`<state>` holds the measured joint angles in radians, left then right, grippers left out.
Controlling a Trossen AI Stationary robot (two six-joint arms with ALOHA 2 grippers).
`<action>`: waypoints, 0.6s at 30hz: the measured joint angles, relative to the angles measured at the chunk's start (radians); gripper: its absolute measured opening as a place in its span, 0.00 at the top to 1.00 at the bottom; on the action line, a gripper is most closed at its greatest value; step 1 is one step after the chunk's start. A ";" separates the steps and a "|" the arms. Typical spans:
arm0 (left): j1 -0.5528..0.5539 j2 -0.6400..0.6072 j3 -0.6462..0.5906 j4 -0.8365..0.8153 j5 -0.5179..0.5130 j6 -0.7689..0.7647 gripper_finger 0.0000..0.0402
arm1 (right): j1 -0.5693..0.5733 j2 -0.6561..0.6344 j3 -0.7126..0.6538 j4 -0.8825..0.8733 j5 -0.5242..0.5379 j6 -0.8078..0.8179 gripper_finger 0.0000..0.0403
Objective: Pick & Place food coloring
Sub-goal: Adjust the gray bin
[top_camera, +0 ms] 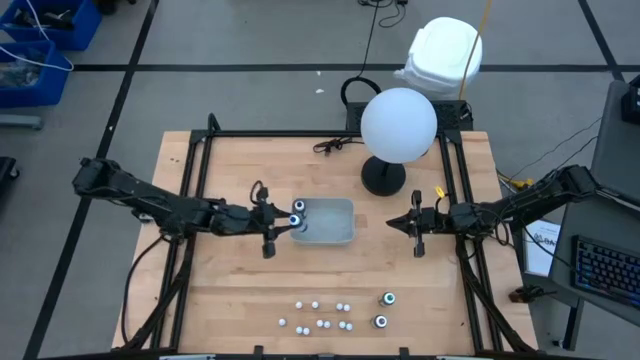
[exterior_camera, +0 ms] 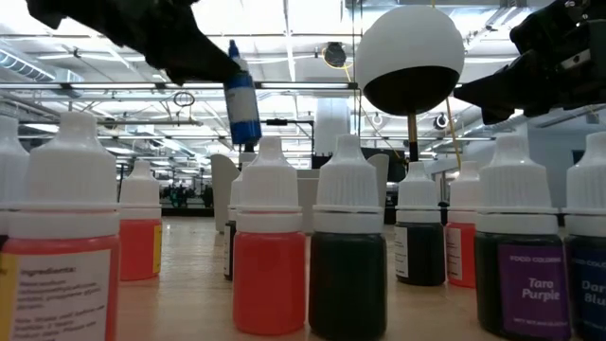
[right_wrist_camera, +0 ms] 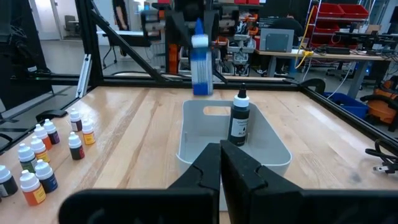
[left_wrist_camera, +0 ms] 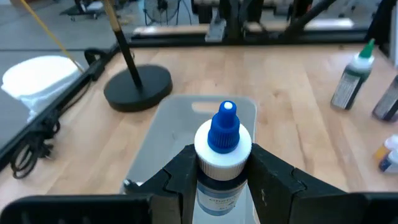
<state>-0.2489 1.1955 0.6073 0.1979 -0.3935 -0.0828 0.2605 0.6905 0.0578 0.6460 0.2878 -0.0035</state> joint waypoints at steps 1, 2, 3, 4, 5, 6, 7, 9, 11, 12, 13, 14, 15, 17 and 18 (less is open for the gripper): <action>0.000 0.021 0.000 0.026 0.000 0.004 0.69 | 0.000 0.000 0.000 0.000 0.000 0.000 1.00; 0.003 0.041 0.000 0.052 0.000 0.012 0.69 | 0.000 0.000 0.000 0.000 0.000 0.000 1.00; 0.007 0.058 0.001 0.064 0.002 0.019 0.69 | 0.000 0.000 0.000 0.000 0.000 0.000 1.00; 0.011 0.072 0.001 0.065 0.001 0.021 0.69 | 0.000 0.000 0.000 0.000 0.000 0.000 1.00; 0.016 0.086 0.001 0.066 0.001 0.020 0.69 | 0.000 0.000 0.000 -0.001 0.000 0.000 1.00; 0.021 0.098 0.001 0.066 0.000 0.017 0.69 | 0.000 0.000 0.000 -0.002 0.000 0.000 1.00; 0.025 0.106 0.001 0.065 0.000 0.010 0.69 | 0.000 0.000 0.000 0.000 0.000 0.000 1.00; 0.031 0.120 0.001 0.066 0.000 0.000 0.69 | 0.000 0.000 0.000 -0.003 0.000 0.000 1.00; 0.033 0.129 0.001 0.060 0.000 -0.007 0.69 | 0.000 0.000 0.000 -0.003 0.000 0.000 1.00; 0.033 0.134 0.001 0.059 0.000 -0.010 0.69 | 0.000 0.000 0.000 -0.004 0.000 0.000 1.00; 0.033 0.140 0.001 0.064 0.000 -0.011 0.69 | 0.000 0.000 0.000 -0.005 0.000 0.000 1.00; 0.033 0.146 0.001 0.065 -0.001 -0.014 0.69 | 0.000 0.000 0.000 -0.006 0.000 0.000 1.00; 0.033 0.148 0.001 0.055 -0.004 -0.014 0.69 | 0.000 0.000 0.000 -0.006 0.000 0.000 1.00; 0.033 0.148 0.001 0.039 -0.005 -0.014 0.69 | 0.000 0.000 0.000 -0.007 0.000 0.000 1.00; 0.033 0.148 0.001 0.036 -0.008 -0.015 0.69 | 0.000 0.000 0.000 -0.007 0.000 0.000 1.00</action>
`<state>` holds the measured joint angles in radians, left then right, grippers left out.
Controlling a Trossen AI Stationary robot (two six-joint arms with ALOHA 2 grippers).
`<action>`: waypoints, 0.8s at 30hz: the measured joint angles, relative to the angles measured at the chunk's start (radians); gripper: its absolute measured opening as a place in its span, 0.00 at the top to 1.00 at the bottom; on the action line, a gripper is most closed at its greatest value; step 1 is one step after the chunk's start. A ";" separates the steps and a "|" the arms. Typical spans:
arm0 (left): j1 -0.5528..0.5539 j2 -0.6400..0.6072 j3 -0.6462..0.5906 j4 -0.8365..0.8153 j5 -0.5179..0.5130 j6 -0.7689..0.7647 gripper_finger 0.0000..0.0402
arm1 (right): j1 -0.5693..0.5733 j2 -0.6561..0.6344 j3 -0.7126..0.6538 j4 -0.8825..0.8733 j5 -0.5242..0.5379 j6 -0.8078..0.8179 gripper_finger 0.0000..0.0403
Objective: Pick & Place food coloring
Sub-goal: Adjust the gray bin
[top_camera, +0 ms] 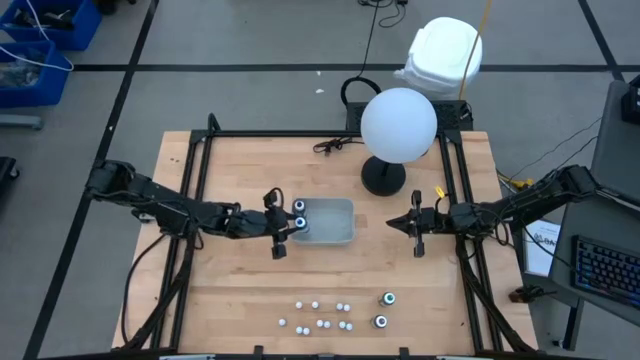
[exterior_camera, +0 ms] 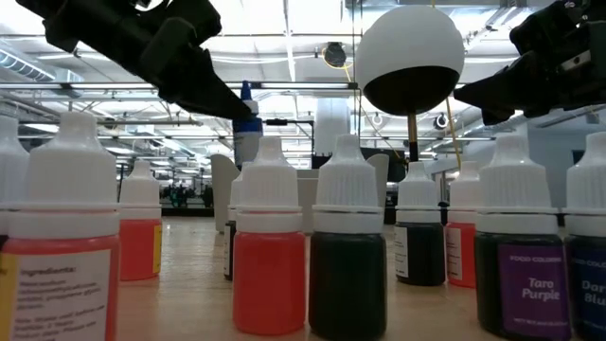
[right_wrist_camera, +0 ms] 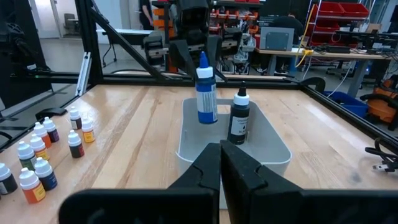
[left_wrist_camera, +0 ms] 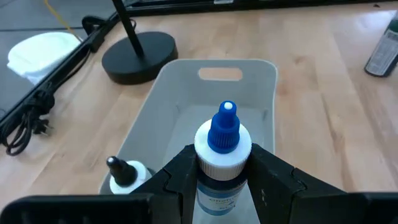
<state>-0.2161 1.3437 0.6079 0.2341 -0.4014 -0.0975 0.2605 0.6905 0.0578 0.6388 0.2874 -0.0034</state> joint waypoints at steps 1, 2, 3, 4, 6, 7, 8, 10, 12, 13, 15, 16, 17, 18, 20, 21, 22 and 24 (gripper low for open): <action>0.000 0.006 0.000 -0.003 -0.003 0.001 0.69 | 0.000 0.000 0.000 0.000 0.000 0.000 1.00; 0.000 0.013 0.000 -0.008 -0.005 0.003 0.69 | 0.000 0.000 0.000 0.000 0.000 0.000 1.00; 0.000 0.015 0.000 -0.023 -0.010 0.007 0.69 | 0.000 0.000 0.000 0.000 0.000 0.000 1.00; 0.000 0.016 -0.002 -0.033 -0.015 0.008 0.69 | 0.000 0.000 0.000 0.000 0.000 0.000 1.00; 0.000 0.022 0.000 -0.022 -0.020 0.006 0.69 | 0.000 0.000 0.000 -0.001 0.000 0.000 1.00; 0.001 0.031 0.002 -0.019 -0.025 0.007 0.69 | 0.000 0.000 0.000 0.000 0.000 0.000 1.00; 0.002 0.036 0.001 -0.027 -0.032 0.007 0.69 | 0.000 0.000 0.000 0.000 0.000 0.000 1.00; 0.002 0.050 -0.002 -0.030 -0.038 0.008 0.69 | 0.000 0.000 0.000 0.000 0.000 0.000 1.00; 0.003 0.067 0.000 -0.016 -0.042 0.005 0.69 | 0.000 0.000 0.000 0.000 0.000 0.000 1.00; 0.004 0.081 0.000 -0.016 -0.046 0.004 0.69 | 0.000 0.000 0.000 0.000 0.000 0.000 1.00; 0.004 0.107 0.000 -0.024 -0.045 -0.005 0.69 | 0.000 0.000 0.000 -0.001 0.000 0.000 1.00; 0.004 0.120 0.000 -0.022 -0.045 -0.010 0.69 | 0.000 0.000 0.000 0.000 0.000 0.000 1.00; 0.004 0.132 0.000 -0.013 -0.045 -0.011 0.69 | 0.000 0.000 0.000 -0.001 0.000 0.000 1.00; 0.004 0.144 0.000 0.001 -0.048 -0.011 0.69 | 0.000 0.000 0.000 -0.001 0.000 0.000 1.00; 0.004 0.164 0.002 0.023 -0.053 -0.016 0.69 | 0.000 0.000 0.000 0.000 0.000 0.000 1.00; 0.004 0.171 0.002 0.031 -0.053 -0.017 0.69 | 0.000 0.000 0.000 -0.001 0.000 0.000 1.00; 0.004 0.178 0.002 0.038 -0.053 -0.017 0.69 | 0.000 0.000 0.000 -0.001 0.000 0.000 1.00; 0.003 0.190 0.002 0.049 -0.053 -0.017 0.69 | 0.000 0.000 0.000 0.000 0.000 0.000 1.00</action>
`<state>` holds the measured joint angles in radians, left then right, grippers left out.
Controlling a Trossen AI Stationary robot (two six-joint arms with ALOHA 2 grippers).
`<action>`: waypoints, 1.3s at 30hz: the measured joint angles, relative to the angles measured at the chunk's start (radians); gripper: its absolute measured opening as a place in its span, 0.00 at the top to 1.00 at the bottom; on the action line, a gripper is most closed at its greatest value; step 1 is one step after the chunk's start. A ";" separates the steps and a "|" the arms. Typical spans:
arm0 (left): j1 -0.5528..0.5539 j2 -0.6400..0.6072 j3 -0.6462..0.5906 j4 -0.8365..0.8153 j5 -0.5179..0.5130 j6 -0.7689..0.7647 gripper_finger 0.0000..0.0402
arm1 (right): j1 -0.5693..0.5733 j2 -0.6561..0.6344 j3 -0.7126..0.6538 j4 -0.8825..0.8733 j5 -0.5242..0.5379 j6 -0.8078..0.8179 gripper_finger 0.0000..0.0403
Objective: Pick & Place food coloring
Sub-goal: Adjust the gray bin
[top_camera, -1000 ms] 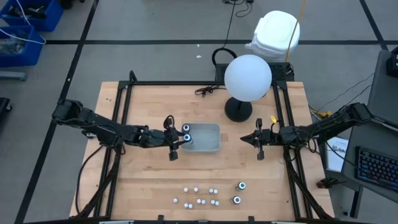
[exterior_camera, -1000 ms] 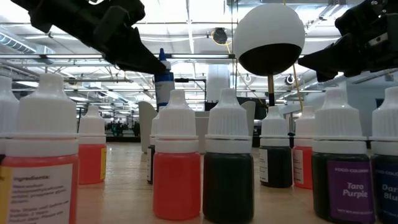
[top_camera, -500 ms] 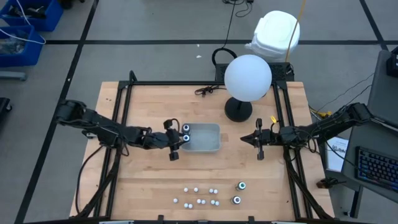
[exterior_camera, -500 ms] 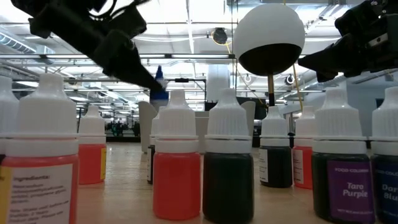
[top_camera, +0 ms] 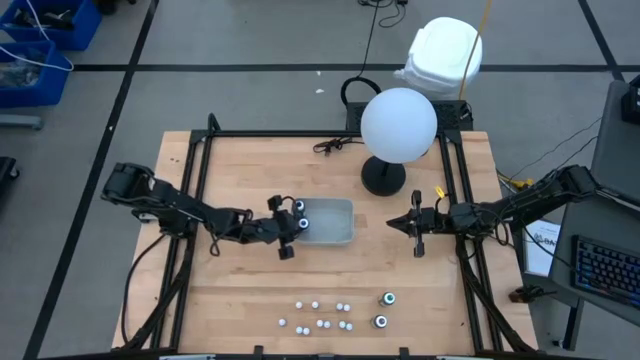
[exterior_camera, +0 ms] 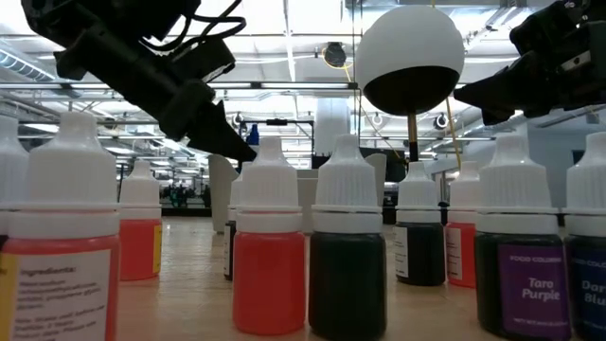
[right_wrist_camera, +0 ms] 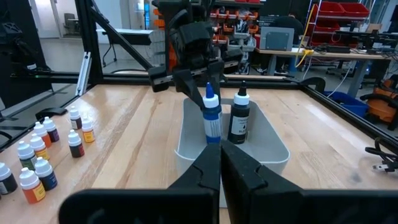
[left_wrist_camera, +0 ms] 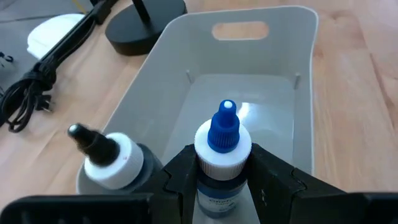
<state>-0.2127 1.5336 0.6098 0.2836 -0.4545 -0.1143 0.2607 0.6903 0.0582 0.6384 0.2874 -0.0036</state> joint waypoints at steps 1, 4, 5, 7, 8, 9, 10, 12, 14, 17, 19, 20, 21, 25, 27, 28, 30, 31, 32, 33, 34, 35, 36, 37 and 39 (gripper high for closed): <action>0.000 0.001 0.000 0.000 0.000 0.000 0.69 | 0.000 0.000 0.000 0.000 0.000 0.000 1.00; 0.000 0.001 0.000 -0.003 0.001 -0.007 0.69 | 0.000 0.000 0.000 0.000 0.000 0.000 1.00; 0.000 0.001 0.000 -0.004 0.000 -0.012 0.69 | 0.000 0.000 0.000 0.000 0.000 0.000 1.00; 0.000 0.001 0.000 -0.004 -0.002 -0.020 0.69 | 0.000 0.000 0.000 -0.001 0.000 0.000 1.00; 0.000 0.001 0.000 -0.005 -0.002 -0.020 0.69 | 0.000 0.000 0.000 0.000 0.000 0.000 1.00; 0.000 0.001 0.000 -0.006 -0.002 -0.020 0.69 | 0.000 0.000 0.000 0.000 0.000 0.000 1.00; 0.000 0.000 0.000 -0.007 -0.002 -0.020 0.69 | 0.000 0.000 0.000 -0.001 0.000 0.000 1.00; 0.002 0.001 0.000 -0.006 -0.002 -0.023 0.69 | 0.000 0.000 0.000 0.000 0.000 0.000 1.00; 0.004 0.000 0.000 0.001 -0.002 -0.026 0.69 | 0.000 0.000 0.000 -0.001 0.000 0.000 1.00; 0.005 -0.027 -0.002 -0.014 0.008 -0.036 0.69 | 0.000 0.000 0.000 0.000 0.000 0.000 1.00; 0.005 -0.050 -0.003 -0.039 0.014 -0.061 0.69 | 0.000 0.000 0.000 -0.001 0.000 0.000 1.00; 0.005 -0.069 -0.004 -0.066 0.016 -0.077 0.69 | 0.000 0.000 0.000 0.000 -0.001 0.000 1.00; 0.003 -0.089 -0.004 -0.089 0.015 -0.088 0.69 | 0.000 0.000 0.000 0.000 -0.001 0.000 1.00; 0.001 -0.125 -0.003 -0.145 0.004 -0.109 0.69 | 0.000 0.000 0.000 -0.001 -0.001 0.000 1.00; 0.001 -0.125 -0.004 -0.152 0.001 -0.109 0.69 | 0.000 0.000 0.000 0.000 -0.001 0.000 1.00; 0.001 -0.126 -0.004 -0.149 0.004 -0.109 0.69 | 0.000 0.000 0.000 0.000 -0.001 0.000 1.00; 0.002 -0.126 -0.004 -0.147 0.004 -0.108 0.69 | 0.000 0.000 0.000 0.000 -0.001 0.000 1.00; 0.002 -0.120 -0.004 -0.147 0.003 -0.108 0.69 | 0.000 0.000 0.000 0.000 -0.001 0.000 1.00; 0.002 -0.114 -0.004 -0.147 0.001 -0.108 0.69 | 0.000 0.000 0.000 0.000 -0.001 0.000 1.00; 0.002 -0.111 -0.004 -0.151 0.002 -0.108 0.69 | 0.000 0.000 0.000 0.000 0.000 0.000 1.00; 0.002 -0.111 -0.004 -0.156 0.002 -0.108 0.69 | 0.000 0.000 0.000 0.000 -0.001 0.000 1.00; 0.002 -0.111 -0.007 -0.153 0.001 -0.109 0.69 | 0.000 0.000 0.000 0.000 -0.001 0.000 1.00; 0.002 -0.112 -0.014 -0.145 0.000 -0.113 0.69 | 0.000 0.000 0.000 0.000 -0.001 0.000 1.00; 0.004 -0.112 -0.026 -0.138 -0.003 -0.120 0.69 | 0.000 0.000 0.000 0.000 -0.001 0.000 1.00; 0.007 -0.113 -0.055 -0.098 -0.011 -0.137 0.69 | 0.000 0.000 0.000 0.000 -0.001 0.000 1.00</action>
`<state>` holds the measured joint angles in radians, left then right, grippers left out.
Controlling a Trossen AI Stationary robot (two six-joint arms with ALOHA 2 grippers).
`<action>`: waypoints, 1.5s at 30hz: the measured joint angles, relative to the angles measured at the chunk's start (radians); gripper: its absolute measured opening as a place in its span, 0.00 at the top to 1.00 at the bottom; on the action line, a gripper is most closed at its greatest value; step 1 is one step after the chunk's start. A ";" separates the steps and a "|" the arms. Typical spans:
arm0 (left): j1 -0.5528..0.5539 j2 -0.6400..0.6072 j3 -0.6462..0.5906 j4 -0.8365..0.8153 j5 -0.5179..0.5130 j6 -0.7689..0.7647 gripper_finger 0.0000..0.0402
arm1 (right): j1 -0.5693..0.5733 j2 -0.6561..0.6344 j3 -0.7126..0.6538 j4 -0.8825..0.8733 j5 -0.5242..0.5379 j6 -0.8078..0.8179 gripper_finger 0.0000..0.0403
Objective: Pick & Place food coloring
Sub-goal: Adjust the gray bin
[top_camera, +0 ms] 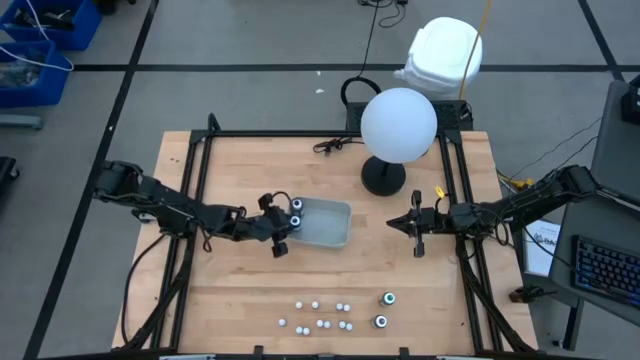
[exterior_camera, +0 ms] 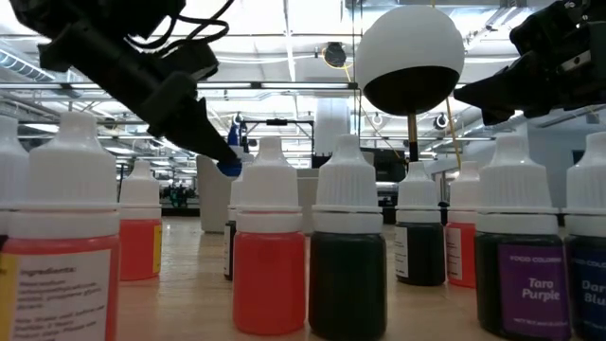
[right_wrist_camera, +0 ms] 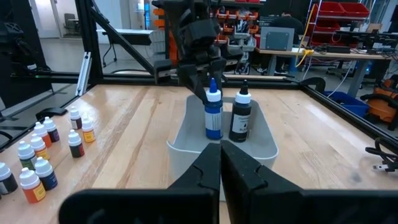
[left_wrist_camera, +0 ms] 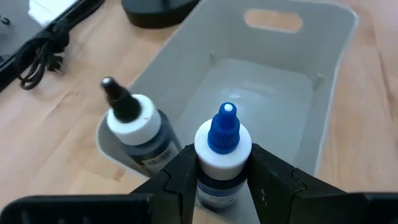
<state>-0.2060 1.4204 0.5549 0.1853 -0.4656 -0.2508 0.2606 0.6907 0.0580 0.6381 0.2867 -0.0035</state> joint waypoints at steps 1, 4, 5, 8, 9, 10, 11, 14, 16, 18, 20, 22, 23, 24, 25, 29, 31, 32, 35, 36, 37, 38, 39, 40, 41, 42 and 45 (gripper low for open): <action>0.001 0.000 -0.018 0.024 -0.004 -0.007 0.69 | 0.000 0.000 0.000 0.000 0.000 0.000 1.00; 0.003 0.000 -0.054 0.094 0.009 -0.011 0.69 | 0.000 0.000 0.000 0.000 0.000 0.000 1.00; 0.003 0.000 -0.061 0.111 0.010 -0.011 0.69 | 0.000 0.000 0.000 0.000 0.000 0.000 1.00; 0.003 0.000 -0.065 0.126 0.012 -0.005 0.69 | 0.000 0.000 0.000 0.001 0.000 0.000 1.00; 0.003 0.000 -0.065 0.134 0.012 0.003 0.68 | 0.000 0.000 0.000 0.000 0.000 0.000 1.00; 0.003 0.000 -0.065 0.144 0.013 0.011 0.67 | 0.000 0.000 0.000 0.000 0.000 0.000 1.00; 0.003 0.000 -0.066 0.155 0.014 0.017 0.66 | 0.000 0.000 0.000 0.001 0.000 0.000 1.00; 0.003 0.002 -0.067 0.176 0.025 0.033 0.59 | 0.000 0.000 0.000 0.000 0.000 0.000 1.00; 0.003 0.003 -0.066 0.175 0.027 0.036 0.54 | 0.000 0.000 0.000 0.000 0.000 0.000 1.00; 0.003 0.003 -0.064 0.181 0.026 0.036 0.48 | 0.000 0.000 0.000 0.001 0.000 0.000 1.00; 0.003 0.003 -0.064 0.182 0.026 0.036 0.44 | 0.000 0.000 0.000 0.000 0.000 0.000 1.00; 0.003 0.003 -0.064 0.182 0.026 0.035 0.40 | 0.000 0.000 0.000 0.001 0.000 0.000 1.00; 0.003 0.002 -0.063 0.183 0.026 0.036 0.39 | 0.000 0.000 0.000 0.000 0.000 0.000 1.00; 0.003 0.002 -0.063 0.183 0.026 0.038 0.37 | 0.000 0.000 0.000 0.000 0.000 0.000 1.00; 0.003 -0.001 -0.063 0.183 0.026 0.044 0.36 | 0.000 0.000 0.000 0.000 0.000 0.000 1.00; -0.002 -0.047 -0.063 0.182 0.024 0.092 0.33 | 0.000 0.000 0.000 0.000 0.000 0.000 1.00; -0.012 -0.089 -0.063 0.176 0.023 0.099 0.32 | 0.000 0.000 0.000 0.000 0.000 0.000 1.00; -0.019 -0.116 -0.063 0.174 0.023 0.102 0.32 | 0.000 0.000 0.000 0.000 0.000 0.000 1.00; -0.045 -0.218 -0.061 0.106 0.018 0.121 0.32 | 0.000 0.000 0.000 0.000 0.000 0.000 1.00; -0.054 -0.254 -0.061 0.068 0.010 0.117 0.32 | 0.000 0.000 0.000 -0.001 0.000 0.000 1.00; -0.063 -0.288 -0.060 0.019 -0.008 0.103 0.33 | 0.000 0.000 0.000 -0.001 0.000 0.000 1.00; -0.072 -0.321 -0.060 -0.043 -0.029 0.083 0.34 | 0.000 0.000 0.000 -0.001 0.000 0.000 1.00; -0.082 -0.351 -0.060 -0.102 -0.055 0.063 0.36 | 0.000 0.000 0.000 -0.005 0.000 0.000 1.00; -0.092 -0.376 -0.060 -0.152 -0.086 0.043 0.39 | 0.001 0.003 0.000 -0.007 -0.002 0.000 1.00; -0.103 -0.398 -0.060 -0.203 -0.123 0.017 0.42 | 0.001 0.007 0.000 -0.009 -0.003 0.000 1.00; -0.114 -0.416 -0.060 -0.257 -0.162 -0.015 0.46 | 0.001 0.013 0.000 -0.008 -0.003 0.001 1.00; -0.142 -0.440 -0.061 -0.375 -0.264 -0.123 0.61 | 0.001 0.036 0.000 -0.007 -0.003 0.022 1.00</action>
<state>-0.3480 0.9805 0.4942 -0.1901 -0.7294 -0.3740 0.2619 0.7265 0.0581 0.6311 0.2832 0.0185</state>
